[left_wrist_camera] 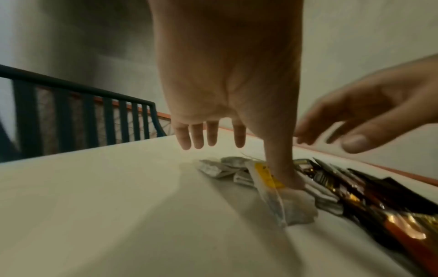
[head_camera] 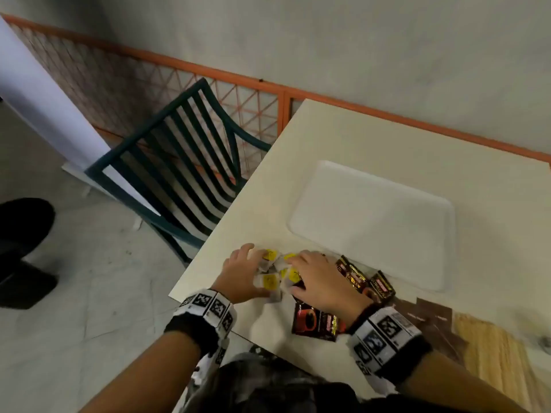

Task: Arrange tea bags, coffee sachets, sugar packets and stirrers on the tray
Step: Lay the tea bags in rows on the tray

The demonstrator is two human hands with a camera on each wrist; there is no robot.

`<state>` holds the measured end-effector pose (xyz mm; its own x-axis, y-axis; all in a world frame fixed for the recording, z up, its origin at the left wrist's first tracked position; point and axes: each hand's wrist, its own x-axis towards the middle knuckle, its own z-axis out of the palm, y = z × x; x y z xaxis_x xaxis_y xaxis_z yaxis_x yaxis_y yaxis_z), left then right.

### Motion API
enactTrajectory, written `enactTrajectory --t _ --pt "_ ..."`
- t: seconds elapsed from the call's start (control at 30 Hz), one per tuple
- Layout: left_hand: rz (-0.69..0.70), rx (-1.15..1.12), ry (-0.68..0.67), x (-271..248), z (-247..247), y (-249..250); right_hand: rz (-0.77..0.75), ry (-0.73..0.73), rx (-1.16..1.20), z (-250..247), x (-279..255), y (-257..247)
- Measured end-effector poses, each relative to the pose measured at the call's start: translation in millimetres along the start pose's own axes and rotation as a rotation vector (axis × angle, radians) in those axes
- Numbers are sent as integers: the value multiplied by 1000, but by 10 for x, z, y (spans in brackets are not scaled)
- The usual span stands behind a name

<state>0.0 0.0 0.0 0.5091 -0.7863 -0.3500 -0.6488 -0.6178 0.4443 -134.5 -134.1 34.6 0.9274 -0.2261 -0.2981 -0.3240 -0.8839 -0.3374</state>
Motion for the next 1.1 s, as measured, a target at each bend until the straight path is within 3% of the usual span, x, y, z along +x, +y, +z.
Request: enactTrajectory --t 0.1,0.3,0.47,0.63,0.77,0.87,1.1 --pt "9 40 -88 70 30 -21 35 -26 -89 87 224 -87" --pt "74 100 -100 172 46 -54 89 -166 -164 217 355 7" --pt "92 -180 -104 221 99 16 64 -83 -210 237 372 32" --pt "152 -268 -27 219 75 61 34 6 -138 160 381 70" --pt "151 -429 -2 224 6 34 21 96 53 106 366 181" --pt "48 -641 -11 202 -67 30 32 171 302 8 330 210" --pt "-102 -1100 -1 174 -192 78 231 357 950 -266 274 251"
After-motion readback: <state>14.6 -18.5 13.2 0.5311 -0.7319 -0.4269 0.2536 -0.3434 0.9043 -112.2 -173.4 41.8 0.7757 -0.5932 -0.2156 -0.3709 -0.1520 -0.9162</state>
